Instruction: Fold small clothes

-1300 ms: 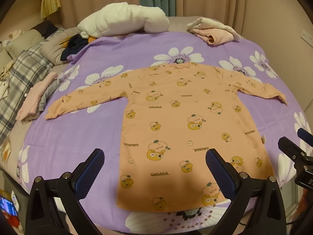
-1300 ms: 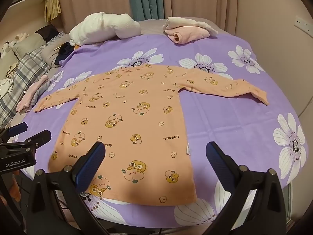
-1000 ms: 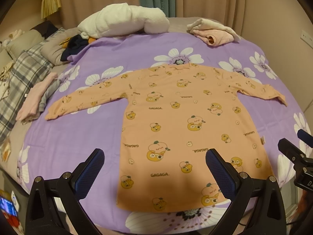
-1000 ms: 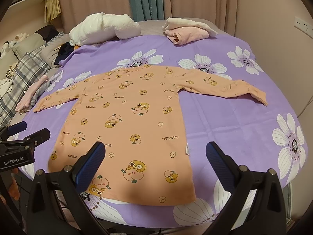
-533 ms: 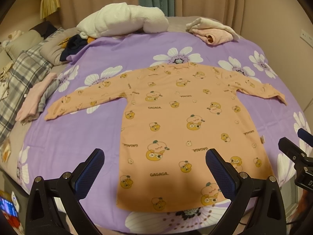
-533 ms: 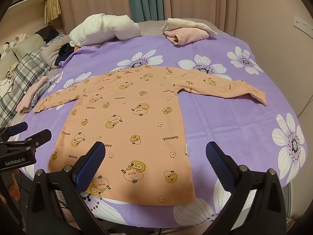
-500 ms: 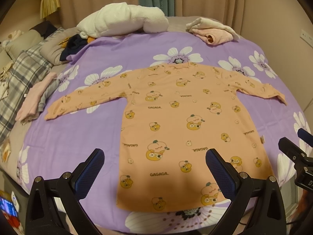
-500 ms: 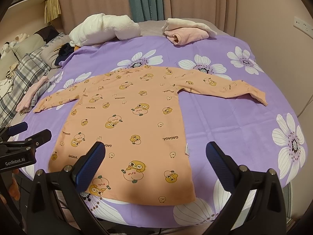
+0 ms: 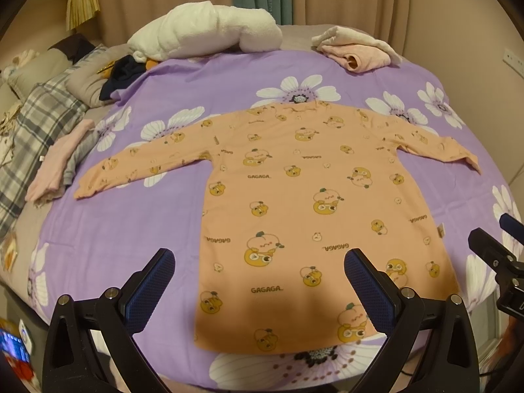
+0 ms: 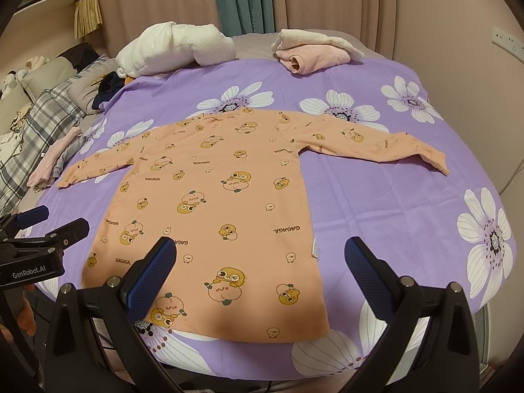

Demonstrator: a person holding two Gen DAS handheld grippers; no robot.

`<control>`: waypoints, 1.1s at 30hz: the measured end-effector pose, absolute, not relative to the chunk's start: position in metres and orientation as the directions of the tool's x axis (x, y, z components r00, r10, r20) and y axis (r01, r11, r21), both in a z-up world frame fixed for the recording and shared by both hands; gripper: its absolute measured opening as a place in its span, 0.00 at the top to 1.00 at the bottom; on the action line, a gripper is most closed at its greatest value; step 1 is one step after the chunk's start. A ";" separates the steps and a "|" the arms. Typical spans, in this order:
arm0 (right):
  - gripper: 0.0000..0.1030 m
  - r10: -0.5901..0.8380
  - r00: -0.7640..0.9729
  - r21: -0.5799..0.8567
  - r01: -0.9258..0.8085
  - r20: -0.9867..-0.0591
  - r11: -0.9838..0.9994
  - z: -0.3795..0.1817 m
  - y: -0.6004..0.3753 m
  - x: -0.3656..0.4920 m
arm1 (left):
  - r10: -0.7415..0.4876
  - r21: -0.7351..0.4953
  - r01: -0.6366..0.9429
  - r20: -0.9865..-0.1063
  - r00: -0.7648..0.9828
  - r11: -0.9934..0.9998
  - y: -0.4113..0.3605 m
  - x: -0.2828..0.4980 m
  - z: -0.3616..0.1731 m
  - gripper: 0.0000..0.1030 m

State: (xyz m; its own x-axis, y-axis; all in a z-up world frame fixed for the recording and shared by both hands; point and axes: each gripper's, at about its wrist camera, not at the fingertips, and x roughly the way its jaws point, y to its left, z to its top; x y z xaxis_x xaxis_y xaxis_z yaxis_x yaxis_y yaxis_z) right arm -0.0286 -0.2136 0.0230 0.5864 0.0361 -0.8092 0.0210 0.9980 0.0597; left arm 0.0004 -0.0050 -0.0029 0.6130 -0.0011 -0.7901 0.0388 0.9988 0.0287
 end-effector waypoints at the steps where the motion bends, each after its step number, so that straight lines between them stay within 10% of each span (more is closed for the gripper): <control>1: 0.00 0.035 0.587 0.059 0.022 -0.809 0.998 0.023 -0.214 -0.029 | 0.004 0.038 0.042 -0.794 0.607 0.998 -0.004 -0.001 -0.006 0.01; 33: 0.00 0.035 0.587 0.061 0.024 -0.809 0.998 0.023 -0.213 -0.029 | 0.059 0.103 0.044 -0.817 0.573 0.994 -0.002 -0.002 -0.012 0.01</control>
State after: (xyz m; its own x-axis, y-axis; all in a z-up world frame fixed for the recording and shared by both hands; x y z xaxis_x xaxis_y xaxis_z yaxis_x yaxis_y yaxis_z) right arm -0.0292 -0.2130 0.0231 0.5868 0.0355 -0.8089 0.0237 0.9979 0.0609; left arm -0.0019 -0.0016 -0.0121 0.5729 0.0589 -0.8175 0.0442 0.9937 0.1026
